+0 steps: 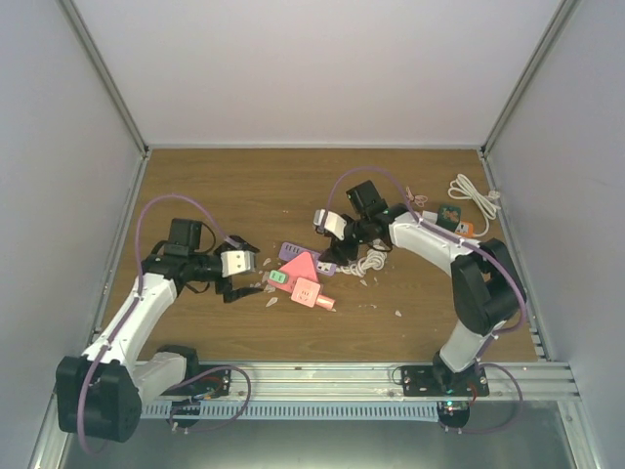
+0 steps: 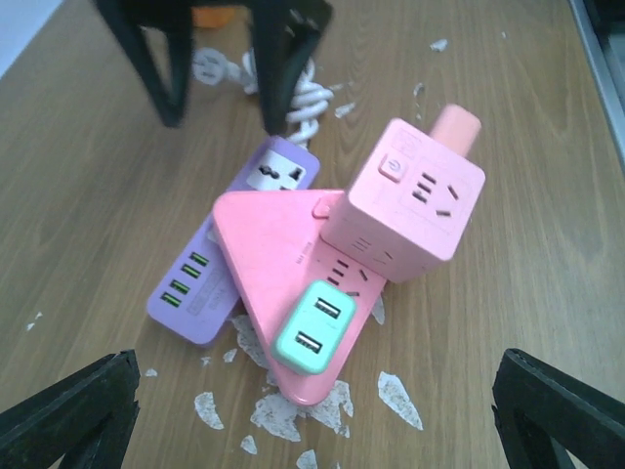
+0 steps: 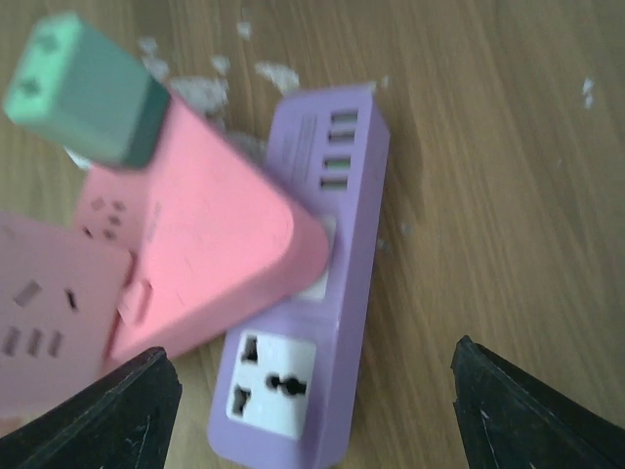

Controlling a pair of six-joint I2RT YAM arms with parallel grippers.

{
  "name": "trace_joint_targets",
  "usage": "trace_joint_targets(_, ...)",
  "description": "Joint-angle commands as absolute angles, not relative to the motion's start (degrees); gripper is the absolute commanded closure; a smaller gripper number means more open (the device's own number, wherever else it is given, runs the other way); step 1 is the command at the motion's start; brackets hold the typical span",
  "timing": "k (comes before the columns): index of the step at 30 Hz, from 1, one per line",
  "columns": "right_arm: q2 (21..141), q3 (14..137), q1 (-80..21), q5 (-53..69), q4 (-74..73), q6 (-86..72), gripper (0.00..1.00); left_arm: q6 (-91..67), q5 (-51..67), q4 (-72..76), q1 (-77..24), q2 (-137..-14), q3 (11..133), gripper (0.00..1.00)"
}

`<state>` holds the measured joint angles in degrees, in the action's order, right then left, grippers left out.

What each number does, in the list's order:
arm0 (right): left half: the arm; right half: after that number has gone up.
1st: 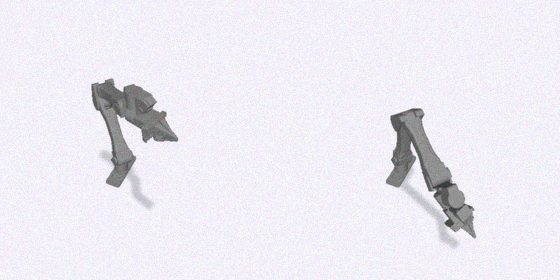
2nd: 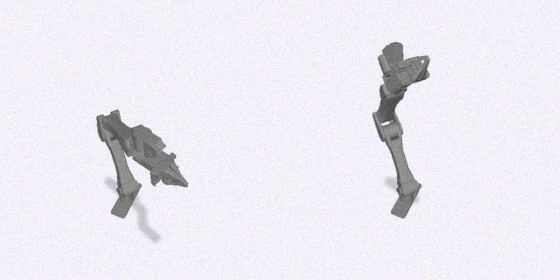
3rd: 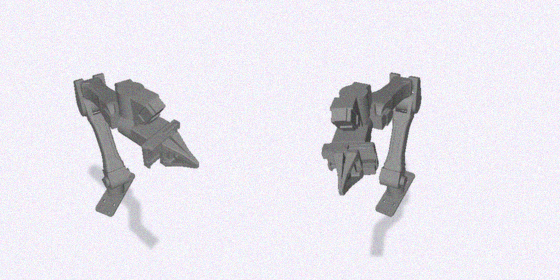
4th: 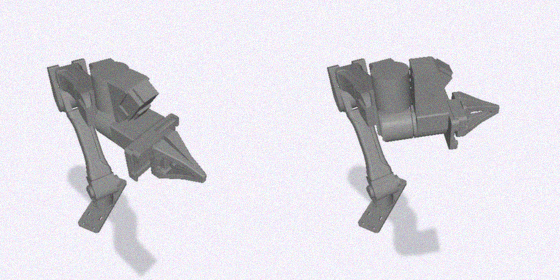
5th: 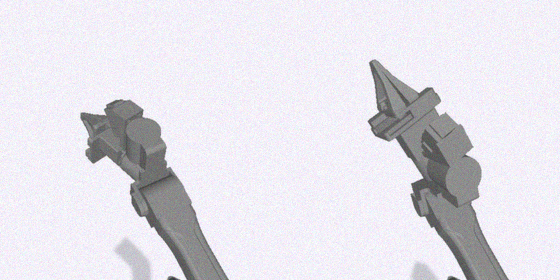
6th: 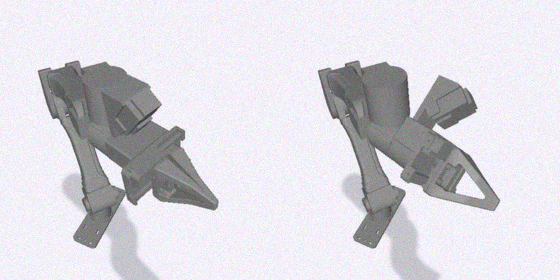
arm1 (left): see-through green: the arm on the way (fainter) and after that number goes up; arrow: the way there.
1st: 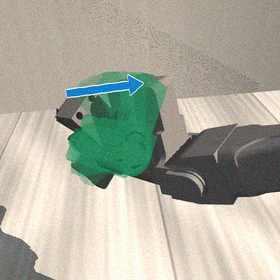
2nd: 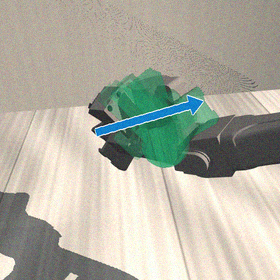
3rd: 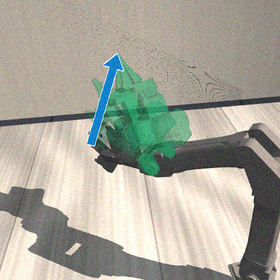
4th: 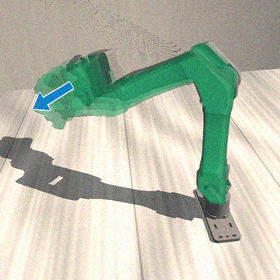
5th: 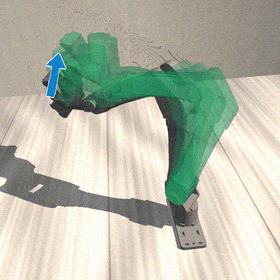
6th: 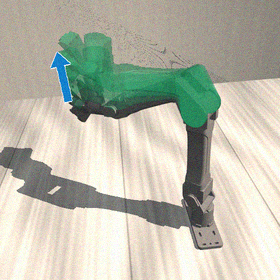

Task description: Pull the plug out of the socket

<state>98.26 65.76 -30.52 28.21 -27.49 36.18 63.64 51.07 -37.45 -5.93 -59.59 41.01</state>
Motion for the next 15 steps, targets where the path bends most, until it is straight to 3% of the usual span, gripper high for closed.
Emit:
trace_joint_targets(1,97.81,72.15,-30.73,37.32,-30.87,31.50,0.22,68.54,45.80,-31.55,-10.29,-60.83,38.83,0.02)
trace_joint_targets(15,109.58,80.11,-33.56,40.80,-32.39,24.03,0.23,70.29,36.48,-21.12,-19.49,-66.71,36.45,0.09)
